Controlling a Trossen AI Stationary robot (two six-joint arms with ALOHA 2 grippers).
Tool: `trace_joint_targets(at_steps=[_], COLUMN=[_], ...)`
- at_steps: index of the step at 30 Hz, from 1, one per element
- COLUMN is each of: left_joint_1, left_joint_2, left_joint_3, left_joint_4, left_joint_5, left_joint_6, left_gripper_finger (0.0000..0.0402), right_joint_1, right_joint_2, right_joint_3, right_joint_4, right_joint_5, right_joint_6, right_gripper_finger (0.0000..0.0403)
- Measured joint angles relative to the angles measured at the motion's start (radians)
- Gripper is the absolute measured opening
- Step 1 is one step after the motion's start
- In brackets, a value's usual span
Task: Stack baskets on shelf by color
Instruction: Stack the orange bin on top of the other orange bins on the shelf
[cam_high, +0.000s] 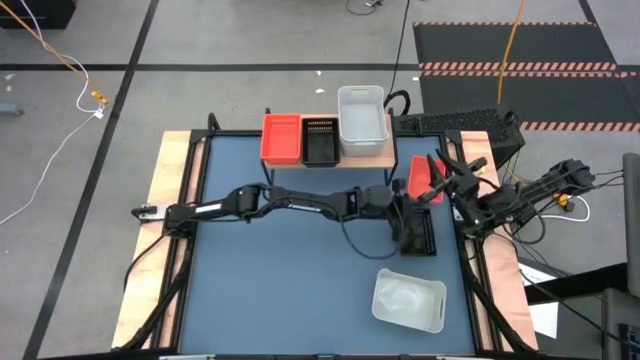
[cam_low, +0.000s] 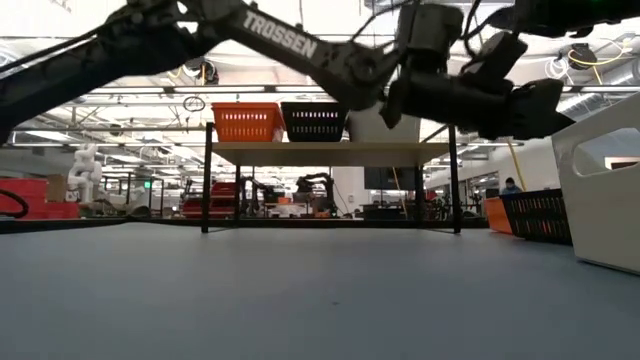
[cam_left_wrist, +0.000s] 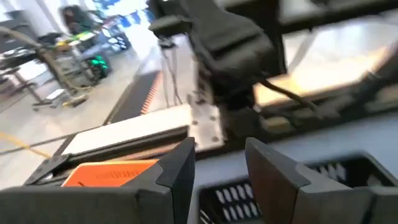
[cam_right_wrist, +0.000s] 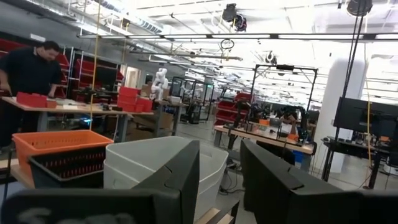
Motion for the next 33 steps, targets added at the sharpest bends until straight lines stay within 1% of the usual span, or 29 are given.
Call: trace_joint_targets(at_steps=[2, 5, 9, 15, 23, 27, 30, 33], left_joint_1=[0.011, 0.023, 0.036, 0.047, 0.056, 0.057, 0.056, 0.055], left_joint_2=[0.029, 0.063, 0.089, 0.091, 0.090, 0.090, 0.090, 0.090], left_joint_3=[0.000, -0.001, -0.001, -0.001, -0.001, -0.001, -0.001, -0.001], left_joint_4=[0.078, 0.116, 0.108, 0.056, -0.007, -0.050, -0.056, -0.033], left_joint_5=[-0.009, -0.032, -0.083, -0.168, -0.159, -0.158, -0.158, -0.157], left_joint_6=[-0.040, -0.060, -0.007, 0.041, 0.154, 0.271, 0.350, 0.376], left_gripper_finger=[0.0145, 0.0145, 0.0145, 0.0145, 0.0145, 0.0145, 0.0145, 0.0145], right_joint_1=[0.000, 0.000, 0.000, 0.000, 0.000, 0.000, 0.001, 0.001], right_joint_2=[0.000, 0.000, 0.000, 0.000, 0.000, 0.000, 0.000, 0.000], right_joint_3=[0.012, 0.024, 0.040, 0.060, 0.061, 0.061, 0.061, 0.061], right_joint_4=[0.000, 0.000, 0.000, -0.009, -0.016, -0.016, -0.016, -0.016], right_joint_5=[0.000, 0.000, 0.000, 0.000, 0.000, 0.000, 0.000, 0.000], right_joint_6=[-0.004, -0.004, 0.007, 0.023, 0.013, -0.004, -0.007, -0.007], right_gripper_finger=[0.0109, 0.0109, 0.0109, 0.0109, 0.0109, 0.0109, 0.0109, 0.0109])
